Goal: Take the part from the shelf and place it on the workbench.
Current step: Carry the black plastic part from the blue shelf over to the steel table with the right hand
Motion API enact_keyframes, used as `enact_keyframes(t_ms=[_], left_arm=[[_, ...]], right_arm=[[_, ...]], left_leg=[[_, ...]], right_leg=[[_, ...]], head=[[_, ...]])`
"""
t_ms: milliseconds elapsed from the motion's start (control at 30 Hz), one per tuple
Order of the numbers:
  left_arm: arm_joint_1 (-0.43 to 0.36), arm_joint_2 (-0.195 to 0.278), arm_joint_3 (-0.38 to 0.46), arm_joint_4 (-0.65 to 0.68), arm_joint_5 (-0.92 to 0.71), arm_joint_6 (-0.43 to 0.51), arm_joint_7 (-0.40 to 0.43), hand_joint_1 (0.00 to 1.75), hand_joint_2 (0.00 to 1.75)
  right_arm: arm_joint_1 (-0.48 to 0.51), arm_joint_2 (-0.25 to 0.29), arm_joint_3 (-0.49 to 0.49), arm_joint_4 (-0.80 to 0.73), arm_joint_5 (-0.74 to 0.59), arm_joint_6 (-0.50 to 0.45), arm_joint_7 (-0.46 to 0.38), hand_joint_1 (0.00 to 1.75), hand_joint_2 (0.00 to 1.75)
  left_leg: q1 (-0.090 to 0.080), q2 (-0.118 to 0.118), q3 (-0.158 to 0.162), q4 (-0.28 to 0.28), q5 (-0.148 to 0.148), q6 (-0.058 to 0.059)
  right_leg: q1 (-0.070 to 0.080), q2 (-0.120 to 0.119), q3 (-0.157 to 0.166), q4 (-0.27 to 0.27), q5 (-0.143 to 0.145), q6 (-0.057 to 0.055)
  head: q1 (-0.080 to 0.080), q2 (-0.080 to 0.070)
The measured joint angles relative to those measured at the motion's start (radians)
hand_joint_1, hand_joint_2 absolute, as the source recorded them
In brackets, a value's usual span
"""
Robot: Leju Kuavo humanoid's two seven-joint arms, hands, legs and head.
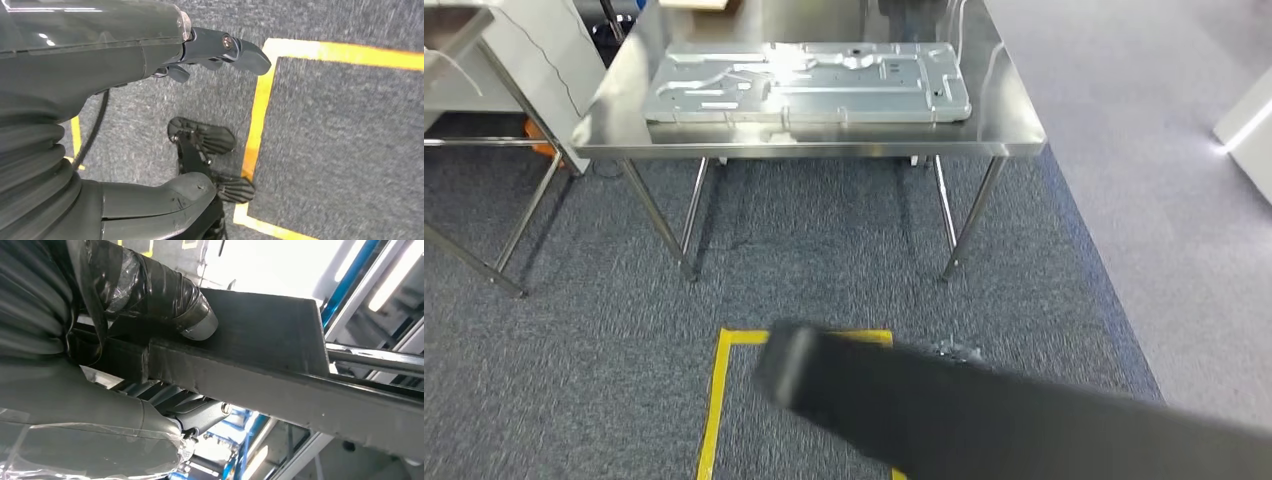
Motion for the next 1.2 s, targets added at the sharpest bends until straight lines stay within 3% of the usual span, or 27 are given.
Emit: enact_keyframes(t_ms=[67, 167, 200, 233, 267, 333, 400, 500, 567, 667, 700, 733, 767, 867, 900, 933, 1033, 1100, 1167, 1200], left_arm=[[-0.003, 0.0, 0.0, 0.0, -0.001, -0.002, -0.001, 0.0, 1.75], [-0.003, -0.001, 0.001, 0.0, -0.002, -0.004, -0.001, 0.0, 1.75], [-0.001, -0.001, 0.002, 0.0, -0.002, -0.004, -0.001, 0.0, 1.75], [0.001, -0.001, 0.002, 0.0, -0.002, -0.004, -0.001, 0.0, 1.75], [0.002, -0.001, 0.002, 0.0, -0.002, -0.004, -0.001, 0.0, 1.75], [0.005, 0.0, 0.003, 0.0, -0.002, -0.004, -0.001, 0.0, 1.75], [0.006, 0.0, 0.005, 0.0, -0.003, -0.003, -0.001, 0.0, 1.75], [0.005, -0.001, 0.006, 0.0, -0.002, -0.002, -0.002, 0.0, 1.75], [0.003, -0.002, 0.006, 0.0, -0.002, -0.002, -0.002, 0.0, 1.75], [0.003, -0.002, 0.008, 0.0, -0.002, -0.004, -0.004, 0.0, 1.75], [0.004, -0.002, 0.009, 0.0, -0.002, -0.004, -0.004, 0.0, 1.75], [0.004, -0.002, 0.01, 0.0, -0.003, -0.005, -0.005, 0.0, 1.75], [0.004, -0.002, 0.012, 0.0, -0.003, -0.006, -0.005, 0.0, 1.75], [0.002, -0.004, 0.016, 0.0, -0.003, -0.006, -0.006, 0.0, 1.75], [0.001, -0.004, 0.017, 0.0, -0.003, -0.006, -0.006, 0.0, 1.75], [0.001, -0.005, 0.017, 0.001, -0.003, -0.006, -0.006, 0.0, 1.75], [-0.001, -0.005, 0.019, 0.001, -0.003, -0.006, -0.008, 0.0, 1.75], [-0.004, -0.005, 0.021, 0.001, -0.004, -0.006, -0.009, 0.0, 1.75], [-0.005, -0.005, 0.022, 0.001, -0.004, -0.006, -0.009, 0.0, 1.75], [-0.003, -0.005, 0.022, 0.001, -0.005, -0.007, -0.01, 0.0, 1.75]], right_arm=[[0.0, 0.0, 0.0, 0.0, 0.004, -0.003, 0.0, 1.75, 1.75], [0.002, 0.0, 0.0, 0.0, 0.007, -0.003, 0.002, 1.75, 1.75], [0.002, -0.001, 0.0, 0.001, 0.008, -0.003, 0.002, 1.75, 1.75], [0.003, -0.001, 0.0, 0.001, 0.008, -0.003, 0.002, 1.75, 1.75], [0.003, -0.001, 0.0, 0.001, 0.008, -0.003, 0.002, 1.75, 1.75], [0.004, -0.001, 0.0, 0.003, 0.008, -0.004, 0.003, 1.75, 1.75], [0.004, -0.001, 0.0, 0.004, 0.008, -0.005, 0.003, 1.75, 1.75], [0.004, -0.001, 0.0, 0.005, 0.009, -0.005, 0.002, 1.75, 1.75], [0.002, -0.001, -0.001, 0.004, 0.01, -0.006, 0.001, 1.75, 1.75], [0.004, -0.001, -0.001, 0.003, 0.01, -0.009, -0.001, 1.75, 1.75], [0.005, -0.001, -0.002, 0.003, 0.011, -0.01, -0.001, 1.75, 1.75], [0.005, -0.001, -0.002, 0.003, 0.012, -0.011, -0.002, 1.75, 1.75], [0.005, -0.001, -0.002, 0.003, 0.012, -0.012, -0.002, 1.75, 1.75], [0.007, -0.001, -0.003, 0.003, 0.016, -0.016, -0.002, 1.75, 1.75], [0.007, -0.001, -0.003, 0.003, 0.018, -0.017, -0.002, 1.75, 1.75], [0.008, -0.001, -0.004, 0.002, 0.019, -0.017, -0.003, 1.75, 1.75], [0.007, -0.002, -0.005, 0.0, 0.024, -0.018, -0.004, 1.75, 1.75], [0.007, -0.001, -0.005, -0.002, 0.026, -0.018, -0.004, 1.75, 1.75], [0.008, -0.001, -0.005, -0.002, 0.026, -0.019, -0.004, 1.75, 1.75], [0.009, -0.002, -0.005, -0.002, 0.026, -0.019, -0.004, 1.75, 1.75]], left_leg=[[0.002, 0.0, -0.047, 0.092, -0.015, -0.004], [0.004, 0.001, -0.174, 0.266, -0.097, -0.011], [0.004, 0.001, -0.203, 0.282, -0.114, -0.014], [0.004, 0.001, -0.215, 0.265, -0.11, -0.015], [0.004, 0.001, -0.214, 0.22, -0.08, -0.013], [0.0, 0.001, -0.198, 0.096, 0.032, -0.002], [-0.007, 0.001, -0.187, 0.032, 0.099, 0.011], [-0.006, 0.0, -0.17, 0.022, 0.093, 0.029], [-0.002, 0.0, -0.151, 0.017, 0.084, 0.04], [0.0, 0.0, -0.124, 0.016, 0.059, 0.045], [0.0, 0.0, -0.112, 0.016, 0.049, 0.044], [0.002, -0.001, -0.097, 0.016, 0.037, 0.042], [0.003, -0.002, -0.081, 0.016, 0.025, 0.039], [0.006, -0.004, -0.037, 0.009, -0.009, 0.025], [0.006, -0.004, -0.028, 0.001, -0.016, 0.018], [0.006, -0.004, -0.019, -0.003, -0.017, 0.01], [0.006, -0.001, -0.015, 0.023, -0.016, -0.007], [0.008, 0.0, -0.067, 0.121, -0.05, -0.011], [0.008, 0.0, -0.152, 0.247, -0.11, -0.012], [0.008, 0.0, -0.187, 0.284, -0.129, -0.012]], right_leg=[[-0.003, 0.0, 0.026, -0.008, -0.007, -0.01], [0.001, 0.0, 0.051, -0.008, -0.036, -0.017], [0.002, 0.002, 0.062, -0.007, -0.047, -0.017], [0.002, 0.004, 0.076, -0.005, -0.06, -0.015], [0.003, 0.005, 0.092, -0.003, -0.073, -0.013], [0.005, 0.006, 0.121, -0.003, -0.098, -0.007], [0.006, 0.008, 0.136, -0.005, -0.116, 0.004], [0.005, 0.008, 0.139, 0.019, -0.12, 0.021], [0.002, 0.004, 0.097, 0.102, -0.133, 0.033], [-0.009, 0.0, -0.033, 0.285, -0.206, 0.052], [-0.013, -0.001, -0.067, 0.311, -0.225, 0.055], [-0.016, -0.003, -0.085, 0.305, -0.226, 0.057], [-0.018, -0.004, -0.086, 0.267, -0.203, 0.057], [-0.013, -0.007, -0.059, 0.091, -0.041, 0.046], [-0.009, -0.008, -0.054, 0.058, -0.006, 0.038], [-0.005, -0.007, -0.051, 0.044, 0.006, 0.029], [-0.007, -0.001, -0.023, 0.025, -0.003, 0.006], [-0.008, -0.001, -0.002, 0.02, -0.016, -0.007], [-0.004, -0.001, 0.013, 0.02, -0.032, -0.014], [-0.001, 0.0, 0.023, 0.021, -0.041, -0.015]], head=[[0.0, 0.0], [-0.001, 0.0], [-0.001, 0.0], [0.0, 0.0], [0.0, 0.0], [0.0, 0.0], [0.0, 0.0], [0.0, 0.0], [0.0, 0.0], [0.0, 0.0], [0.0, 0.0], [0.0, 0.0], [0.0, 0.0], [0.001, 0.0], [0.001, 0.0], [0.001, 0.0], [0.0, 0.0], [0.0, 0.0], [0.0, 0.0], [0.0, 0.0]])
